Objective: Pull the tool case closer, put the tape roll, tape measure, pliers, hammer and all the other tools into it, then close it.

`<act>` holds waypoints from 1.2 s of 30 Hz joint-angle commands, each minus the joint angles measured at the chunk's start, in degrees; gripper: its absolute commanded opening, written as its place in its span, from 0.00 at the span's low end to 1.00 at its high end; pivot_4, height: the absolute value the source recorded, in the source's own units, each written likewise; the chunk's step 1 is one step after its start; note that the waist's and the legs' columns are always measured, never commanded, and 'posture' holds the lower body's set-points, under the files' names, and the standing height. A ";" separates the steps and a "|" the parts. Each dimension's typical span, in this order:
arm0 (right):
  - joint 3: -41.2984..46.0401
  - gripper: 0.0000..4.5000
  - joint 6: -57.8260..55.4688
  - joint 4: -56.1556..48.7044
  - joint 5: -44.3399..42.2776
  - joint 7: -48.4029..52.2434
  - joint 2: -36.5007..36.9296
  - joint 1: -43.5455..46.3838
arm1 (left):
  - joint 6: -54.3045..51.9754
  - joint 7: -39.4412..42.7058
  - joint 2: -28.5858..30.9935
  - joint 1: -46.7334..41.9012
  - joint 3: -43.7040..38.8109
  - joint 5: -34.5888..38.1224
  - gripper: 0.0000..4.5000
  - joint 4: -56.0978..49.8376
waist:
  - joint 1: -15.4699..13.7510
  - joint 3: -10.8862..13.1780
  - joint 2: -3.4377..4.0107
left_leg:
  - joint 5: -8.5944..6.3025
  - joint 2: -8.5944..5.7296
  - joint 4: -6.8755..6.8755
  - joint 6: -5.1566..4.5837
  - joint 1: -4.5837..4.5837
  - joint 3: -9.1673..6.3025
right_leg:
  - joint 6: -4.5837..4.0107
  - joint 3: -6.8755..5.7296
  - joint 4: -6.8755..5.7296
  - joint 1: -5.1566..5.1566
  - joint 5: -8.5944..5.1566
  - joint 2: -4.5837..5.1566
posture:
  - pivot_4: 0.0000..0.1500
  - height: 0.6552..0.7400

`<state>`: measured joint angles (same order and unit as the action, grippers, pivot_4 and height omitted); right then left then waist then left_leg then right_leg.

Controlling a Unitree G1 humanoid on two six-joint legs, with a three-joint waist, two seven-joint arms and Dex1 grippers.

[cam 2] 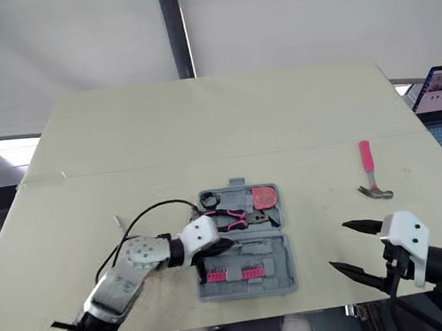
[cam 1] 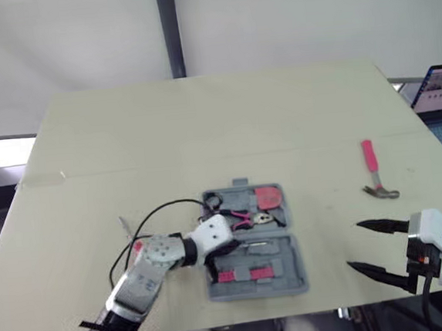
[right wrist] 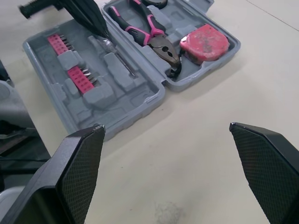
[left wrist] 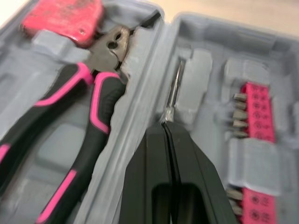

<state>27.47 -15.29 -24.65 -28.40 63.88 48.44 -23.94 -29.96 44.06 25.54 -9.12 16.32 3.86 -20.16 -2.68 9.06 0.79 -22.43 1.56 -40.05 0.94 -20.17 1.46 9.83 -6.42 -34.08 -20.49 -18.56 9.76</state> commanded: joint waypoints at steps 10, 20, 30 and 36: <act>-6.22 1.00 0.46 -0.28 0.27 -2.16 -3.81 1.64 | 1.58 0.75 2.81 31.05 -36.58 21.73 0.19 -21.40 | 0.25 0.05 -0.03 | -0.01 0.02 0.00 0.00 0.02 -0.07 | -0.01 -0.02 0.10 0.13 0.00 0.00 | 1.00 1.00; -4.47 1.00 5.26 2.98 1.71 0.52 -4.25 -3.72 | 21.73 9.73 -2.68 57.50 -48.89 20.91 0.99 -12.89 | 0.29 0.09 -0.12 | -0.14 0.02 0.04 -0.01 0.01 -0.01 | -0.06 0.00 0.24 0.10 -0.03 -0.01 | 1.00 1.00; -4.31 1.00 8.71 7.65 2.82 3.28 -2.31 -4.81 | 37.79 13.13 -3.23 61.38 -50.41 19.73 0.99 -1.78 | 0.76 0.13 -0.20 | -0.24 0.05 0.03 -0.07 0.03 0.02 | -0.16 0.02 0.29 0.08 -0.08 -0.01 | 1.00 1.00; -4.44 1.00 8.74 8.39 2.89 3.41 -1.94 -3.85 | 39.61 12.03 -2.44 58.75 -48.27 20.31 0.99 -0.88 | 1.19 0.13 -0.20 | -0.24 0.06 0.03 -0.07 0.03 0.02 | -0.15 0.01 0.23 0.08 -0.08 -0.02 | 1.00 1.00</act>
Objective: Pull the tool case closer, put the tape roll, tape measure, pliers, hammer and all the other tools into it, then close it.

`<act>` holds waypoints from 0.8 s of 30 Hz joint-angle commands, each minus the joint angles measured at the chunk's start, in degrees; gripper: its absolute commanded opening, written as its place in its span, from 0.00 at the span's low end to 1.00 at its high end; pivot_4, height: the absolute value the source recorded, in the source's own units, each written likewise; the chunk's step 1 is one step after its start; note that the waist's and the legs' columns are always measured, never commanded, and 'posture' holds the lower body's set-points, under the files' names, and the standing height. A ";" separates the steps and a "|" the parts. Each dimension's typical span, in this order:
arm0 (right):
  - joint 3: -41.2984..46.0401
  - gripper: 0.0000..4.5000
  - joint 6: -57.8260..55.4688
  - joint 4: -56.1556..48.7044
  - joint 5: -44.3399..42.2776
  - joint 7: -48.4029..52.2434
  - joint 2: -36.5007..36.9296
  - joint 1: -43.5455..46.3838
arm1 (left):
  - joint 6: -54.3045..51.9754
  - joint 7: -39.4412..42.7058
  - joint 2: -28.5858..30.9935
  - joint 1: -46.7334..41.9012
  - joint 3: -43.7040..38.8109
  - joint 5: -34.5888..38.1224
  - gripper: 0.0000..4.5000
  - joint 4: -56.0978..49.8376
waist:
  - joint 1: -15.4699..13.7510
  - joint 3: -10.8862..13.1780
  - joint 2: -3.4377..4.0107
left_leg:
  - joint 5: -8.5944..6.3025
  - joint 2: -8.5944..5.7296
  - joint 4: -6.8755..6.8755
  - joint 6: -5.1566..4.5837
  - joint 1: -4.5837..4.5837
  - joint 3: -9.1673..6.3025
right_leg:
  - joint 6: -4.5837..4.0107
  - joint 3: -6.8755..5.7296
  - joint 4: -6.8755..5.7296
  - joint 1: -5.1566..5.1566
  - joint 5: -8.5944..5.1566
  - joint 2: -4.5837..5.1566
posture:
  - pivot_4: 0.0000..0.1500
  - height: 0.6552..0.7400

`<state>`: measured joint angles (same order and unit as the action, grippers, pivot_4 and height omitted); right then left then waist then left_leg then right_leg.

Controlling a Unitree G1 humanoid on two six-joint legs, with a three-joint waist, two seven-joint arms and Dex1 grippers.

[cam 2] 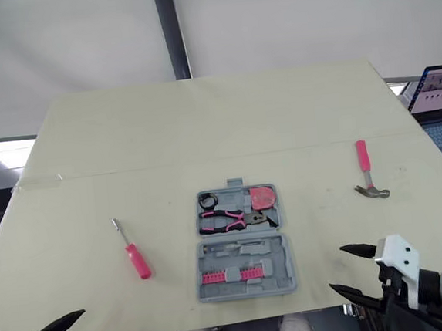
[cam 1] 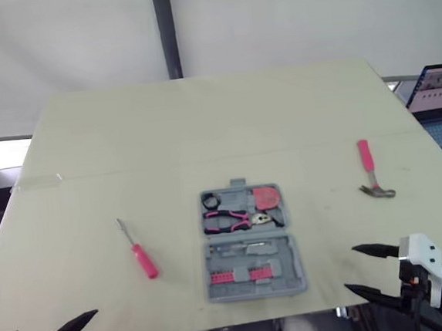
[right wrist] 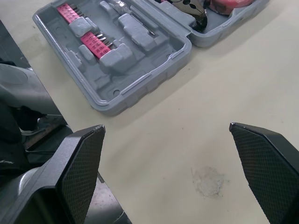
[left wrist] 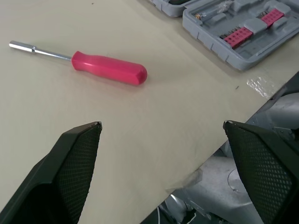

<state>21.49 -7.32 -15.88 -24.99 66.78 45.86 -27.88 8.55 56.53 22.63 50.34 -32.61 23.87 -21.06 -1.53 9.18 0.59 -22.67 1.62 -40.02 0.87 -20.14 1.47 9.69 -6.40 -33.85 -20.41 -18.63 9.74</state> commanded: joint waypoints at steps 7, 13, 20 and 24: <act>1.94 1.00 -1.75 0.54 -0.71 -2.04 0.63 2.67 | -3.41 2.49 6.59 -8.23 6.14 5.73 0.99 -5.89 | -0.11 0.00 0.02 | 0.00 0.01 -0.02 0.00 0.01 0.00 | 0.02 0.00 -0.02 0.02 0.01 -0.01 | 1.00 1.00; 3.62 1.00 -5.62 0.10 -1.04 -7.57 -0.38 5.47 | -11.72 -2.73 10.25 -21.97 13.37 7.85 0.99 -11.08 | 0.03 -0.04 0.11 | 0.01 0.00 -0.05 0.01 0.02 0.00 | 0.05 0.00 -0.08 0.04 0.03 -0.01 | 1.00 1.00; 8.09 1.00 -18.49 -0.66 -3.63 -19.60 -0.72 11.64 | -16.08 -5.98 9.60 -24.17 17.59 7.61 0.99 -13.94 | 0.52 -0.05 0.15 | 0.00 0.01 0.01 0.01 0.04 0.05 | 0.07 0.01 -0.07 -0.01 0.04 -0.04 | 1.00 1.00; 7.38 1.00 -32.86 1.18 -2.99 -31.12 -0.05 21.57 | -15.95 -6.49 9.39 -24.08 19.28 6.37 0.99 -13.78 | 0.32 -0.06 0.21 | 0.00 0.02 -0.04 0.01 0.05 0.09 | 0.09 0.08 -0.09 -0.02 0.05 -0.04 | 1.00 1.00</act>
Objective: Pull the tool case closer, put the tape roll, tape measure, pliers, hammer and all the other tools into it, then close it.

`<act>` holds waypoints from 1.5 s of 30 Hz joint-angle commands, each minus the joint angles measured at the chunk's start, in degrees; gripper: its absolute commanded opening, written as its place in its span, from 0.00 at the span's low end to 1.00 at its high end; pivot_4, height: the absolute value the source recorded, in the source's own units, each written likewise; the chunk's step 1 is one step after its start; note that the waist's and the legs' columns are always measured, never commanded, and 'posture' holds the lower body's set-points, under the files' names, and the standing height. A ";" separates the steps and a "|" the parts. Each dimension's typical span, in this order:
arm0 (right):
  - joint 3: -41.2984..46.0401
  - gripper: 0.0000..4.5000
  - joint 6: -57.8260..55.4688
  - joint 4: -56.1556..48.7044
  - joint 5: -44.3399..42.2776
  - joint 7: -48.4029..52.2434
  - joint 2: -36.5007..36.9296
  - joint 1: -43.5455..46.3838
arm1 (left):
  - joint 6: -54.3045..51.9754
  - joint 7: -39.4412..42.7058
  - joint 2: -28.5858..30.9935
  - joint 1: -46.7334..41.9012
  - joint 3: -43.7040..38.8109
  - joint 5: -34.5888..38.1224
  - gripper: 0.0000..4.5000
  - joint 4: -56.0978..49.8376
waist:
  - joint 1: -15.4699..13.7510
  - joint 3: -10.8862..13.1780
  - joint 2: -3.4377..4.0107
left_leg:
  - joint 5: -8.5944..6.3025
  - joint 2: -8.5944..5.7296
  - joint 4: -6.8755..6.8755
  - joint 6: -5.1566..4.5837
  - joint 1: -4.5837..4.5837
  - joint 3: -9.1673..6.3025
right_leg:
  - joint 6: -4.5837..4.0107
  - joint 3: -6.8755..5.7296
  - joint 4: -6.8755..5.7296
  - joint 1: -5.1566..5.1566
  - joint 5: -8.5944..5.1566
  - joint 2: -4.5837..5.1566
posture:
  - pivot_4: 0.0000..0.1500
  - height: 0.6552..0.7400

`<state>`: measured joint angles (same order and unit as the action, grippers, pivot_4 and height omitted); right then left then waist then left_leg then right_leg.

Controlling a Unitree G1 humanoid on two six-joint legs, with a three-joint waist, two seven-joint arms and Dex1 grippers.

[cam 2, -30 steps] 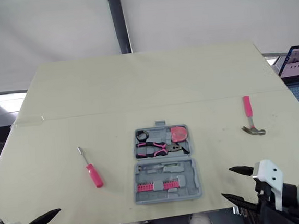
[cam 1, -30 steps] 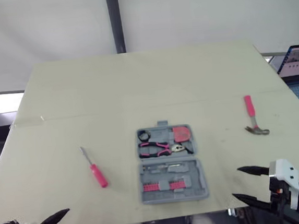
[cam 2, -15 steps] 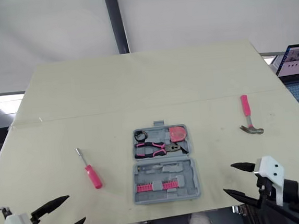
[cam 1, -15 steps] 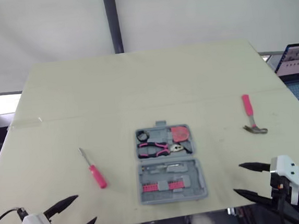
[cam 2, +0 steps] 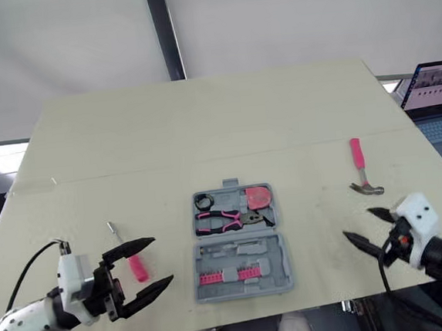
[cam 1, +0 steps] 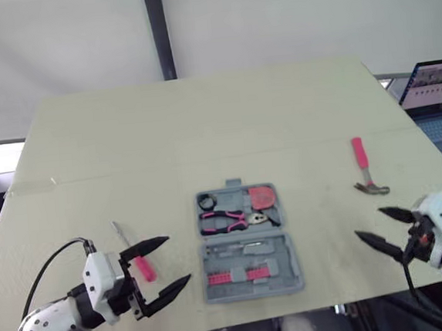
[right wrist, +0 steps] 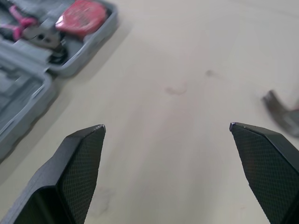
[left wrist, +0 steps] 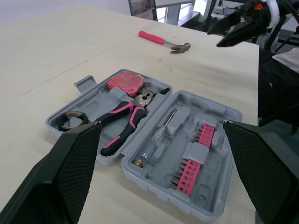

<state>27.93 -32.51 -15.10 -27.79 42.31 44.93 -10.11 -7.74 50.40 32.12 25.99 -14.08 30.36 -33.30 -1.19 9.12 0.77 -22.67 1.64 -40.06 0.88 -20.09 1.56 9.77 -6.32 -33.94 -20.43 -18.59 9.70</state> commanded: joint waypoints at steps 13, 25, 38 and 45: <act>-10.60 1.00 -22.60 32.26 6.46 -19.34 0.43 41.07 | 1.70 -4.28 -1.82 0.65 2.72 -2.63 0.99 -2.25 | 0.18 0.00 0.21 | 0.00 -0.01 0.07 0.00 -0.11 0.09 | 0.00 0.04 -0.05 -0.22 0.00 -0.02 | 1.00 1.00; -14.68 1.00 -11.78 58.70 14.30 -20.56 -2.35 53.07 | 0.07 -8.73 -2.51 3.27 4.69 -4.22 0.99 -7.05 | 0.78 0.00 0.22 | 0.01 0.00 0.06 0.01 -0.14 0.13 | 0.01 0.04 -0.03 -0.23 0.01 -0.02 | 1.00 1.00; -15.69 0.89 -9.17 65.96 17.02 -20.79 -3.49 54.91 | -11.51 -15.62 -0.60 -2.62 6.06 -2.03 1.00 -14.54 | 1.40 0.00 0.23 | 0.01 0.02 0.07 0.01 -0.13 0.13 | 0.01 0.03 -0.02 -0.22 0.01 -0.02 | 1.00 1.00; -16.11 0.62 -9.27 66.07 17.52 -19.71 -3.43 54.88 | -12.10 -15.70 -0.51 -3.11 6.13 -2.08 1.00 -14.18 | 1.37 0.00 0.23 | 0.01 0.02 0.07 0.01 -0.13 0.13 | 0.01 0.04 0.00 -0.21 0.01 -0.01 | 1.00 1.00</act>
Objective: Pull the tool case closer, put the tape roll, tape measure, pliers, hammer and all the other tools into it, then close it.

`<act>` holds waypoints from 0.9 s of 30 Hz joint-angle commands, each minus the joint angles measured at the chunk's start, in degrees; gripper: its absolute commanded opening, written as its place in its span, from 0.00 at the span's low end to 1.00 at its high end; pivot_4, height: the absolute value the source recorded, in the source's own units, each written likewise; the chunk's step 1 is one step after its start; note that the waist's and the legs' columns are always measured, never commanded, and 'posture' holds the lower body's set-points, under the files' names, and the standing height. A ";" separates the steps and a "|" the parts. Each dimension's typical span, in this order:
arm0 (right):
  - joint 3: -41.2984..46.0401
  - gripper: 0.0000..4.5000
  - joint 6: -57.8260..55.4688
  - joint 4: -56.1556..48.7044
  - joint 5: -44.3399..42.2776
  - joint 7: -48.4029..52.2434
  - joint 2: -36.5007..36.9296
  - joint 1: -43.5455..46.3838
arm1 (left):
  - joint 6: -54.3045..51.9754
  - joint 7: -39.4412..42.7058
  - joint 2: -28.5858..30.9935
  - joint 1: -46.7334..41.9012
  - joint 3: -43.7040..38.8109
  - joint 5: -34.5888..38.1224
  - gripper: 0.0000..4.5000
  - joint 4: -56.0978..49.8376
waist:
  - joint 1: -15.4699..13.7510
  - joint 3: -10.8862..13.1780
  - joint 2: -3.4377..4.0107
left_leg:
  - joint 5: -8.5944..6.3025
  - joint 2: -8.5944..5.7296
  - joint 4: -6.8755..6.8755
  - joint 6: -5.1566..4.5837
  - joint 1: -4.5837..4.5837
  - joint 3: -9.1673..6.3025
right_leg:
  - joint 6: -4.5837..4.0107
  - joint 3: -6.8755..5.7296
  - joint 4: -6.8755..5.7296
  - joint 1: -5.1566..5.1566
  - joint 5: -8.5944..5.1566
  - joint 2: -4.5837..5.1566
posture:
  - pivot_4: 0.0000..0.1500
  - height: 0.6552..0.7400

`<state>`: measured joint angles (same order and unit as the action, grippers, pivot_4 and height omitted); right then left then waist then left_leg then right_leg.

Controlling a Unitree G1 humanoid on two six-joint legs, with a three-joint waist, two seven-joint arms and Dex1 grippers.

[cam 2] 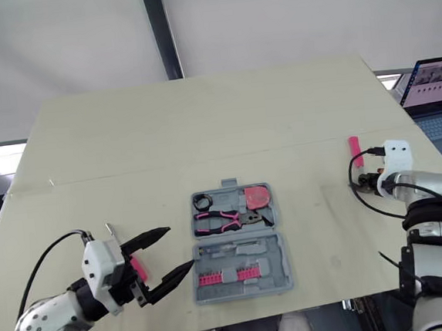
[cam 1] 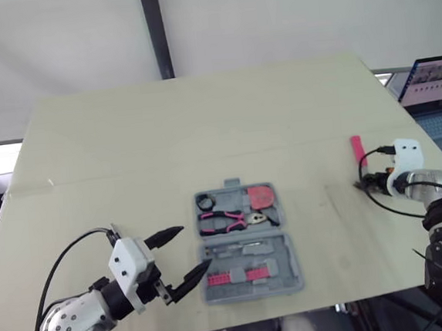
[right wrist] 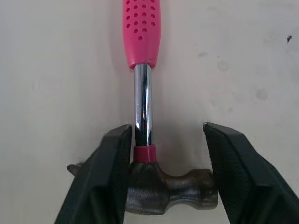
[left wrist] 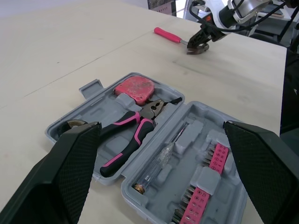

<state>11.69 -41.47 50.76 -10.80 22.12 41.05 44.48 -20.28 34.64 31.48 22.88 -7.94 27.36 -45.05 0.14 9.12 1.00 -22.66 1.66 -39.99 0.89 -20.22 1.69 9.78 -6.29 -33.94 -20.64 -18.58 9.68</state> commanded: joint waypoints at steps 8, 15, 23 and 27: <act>-0.88 0.62 -2.03 -1.55 0.89 1.97 0.61 -0.83 | 3.02 1.32 -0.46 1.76 0.17 -0.33 1.00 -0.38 | 0.01 0.00 0.00 | 0.00 0.00 0.00 0.00 0.00 0.00 | 0.00 0.00 0.00 0.00 0.00 0.00 | 1.00 1.00; -4.33 0.56 -0.45 -3.31 3.31 4.04 0.13 -2.15 | 5.43 2.14 -0.88 3.22 0.59 -1.32 1.00 0.67 | 0.06 0.00 0.00 | 0.00 0.00 0.01 0.00 0.01 0.00 | 0.00 0.00 0.02 0.01 0.00 0.00 | 1.00 1.00; -4.53 0.01 0.01 -2.02 3.80 3.85 -0.16 -1.07 | 5.57 1.81 -1.13 3.01 0.86 -1.77 1.00 0.59 | -0.09 -0.03 -0.05 | 0.00 0.00 -0.01 0.00 0.01 -0.02 | 0.01 -0.01 0.04 0.05 0.00 0.00 | 1.00 1.00; -4.03 0.01 -0.72 -2.10 3.44 3.76 -0.21 -1.17 | 4.30 1.00 -1.04 2.12 1.44 -1.64 1.00 -0.17 | -0.09 -0.03 -0.05 | 0.00 0.00 -0.01 0.00 0.01 -0.02 | 0.01 -0.01 0.04 0.05 0.00 0.00 | 1.00 1.00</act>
<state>7.19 -41.45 47.70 -7.82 25.84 40.64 43.80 -15.99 36.00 30.41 25.20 -6.88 25.70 -43.95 0.05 9.10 0.95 -22.67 1.66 -40.00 0.90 -20.21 1.67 9.79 -6.30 -33.90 -20.59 -18.58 9.68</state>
